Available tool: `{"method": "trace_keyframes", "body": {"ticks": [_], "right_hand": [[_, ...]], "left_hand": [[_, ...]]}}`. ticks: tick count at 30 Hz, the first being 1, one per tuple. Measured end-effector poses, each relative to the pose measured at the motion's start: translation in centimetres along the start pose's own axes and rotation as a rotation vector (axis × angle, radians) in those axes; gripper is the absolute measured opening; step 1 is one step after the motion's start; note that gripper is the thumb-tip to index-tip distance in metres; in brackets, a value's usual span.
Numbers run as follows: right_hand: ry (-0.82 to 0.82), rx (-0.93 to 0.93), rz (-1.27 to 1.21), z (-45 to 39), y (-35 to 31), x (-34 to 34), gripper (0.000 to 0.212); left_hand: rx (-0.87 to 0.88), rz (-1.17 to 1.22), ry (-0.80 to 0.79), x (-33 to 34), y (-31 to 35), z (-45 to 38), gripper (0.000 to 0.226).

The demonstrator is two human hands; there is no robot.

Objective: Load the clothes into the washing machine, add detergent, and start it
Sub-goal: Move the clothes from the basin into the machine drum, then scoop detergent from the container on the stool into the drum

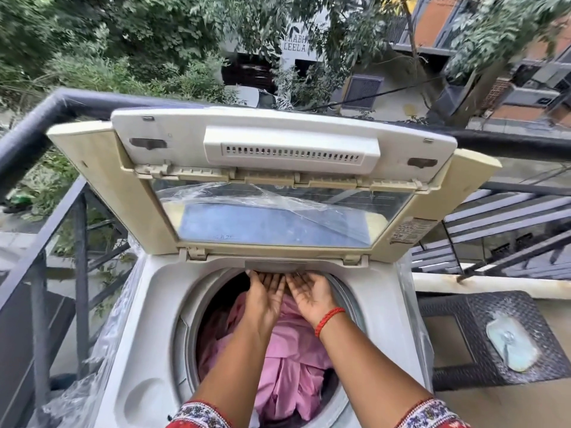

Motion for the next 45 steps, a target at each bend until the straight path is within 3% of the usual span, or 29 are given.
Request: {"method": "trace_keyframes", "body": {"ticks": [10, 13, 18, 21, 28, 34, 41, 45], "right_hand": [[0.015, 0.006, -0.018, -0.5, 1.0, -0.6, 0.023], [0.031, -0.014, -0.059, -0.2, 1.0, 0.1, 0.026], [0.050, -0.073, -0.100, -0.5, 0.8, 0.4, 0.022], [0.049, -0.083, -0.098, -0.7, 1.0, 0.1, 0.022], [0.072, -0.042, -0.090, 0.3, 1.9, -1.8, 0.024], [0.072, -0.025, -0.069, 1.3, 2.4, -3.3, 0.024], [0.041, -0.038, -0.025, 1.8, 3.2, -3.9, 0.025], [0.052, -0.037, -0.006, 2.6, 3.7, -4.3, 0.028]], "left_hand": [[-0.098, 0.015, -0.079, 0.1, -0.2, -0.5, 0.074], [-0.049, -0.017, -0.061, 0.0, 0.1, -1.1, 0.075], [0.100, -0.109, 0.021, -1.0, 0.0, -1.1, 0.036], [0.107, -0.127, 0.004, -1.0, 0.0, -0.9, 0.030], [0.135, -0.272, 0.008, -3.2, -0.3, 0.4, 0.044], [0.107, -0.342, 0.045, -5.1, -0.8, 1.7, 0.071], [0.052, -0.439, 0.002, -5.4, -0.1, 2.2, 0.038], [0.044, -0.489, 0.034, -6.1, 0.3, 2.6, 0.042]]}}
Point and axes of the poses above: each hand's wrist, its own z-axis away from the middle knuckle, its own x-axis out of the palm, y = z × x, the point moved 7 cm from there along -z, towards the middle knuckle, and after that the axes turned 4 degrees about -z, right-handed, at the moved point
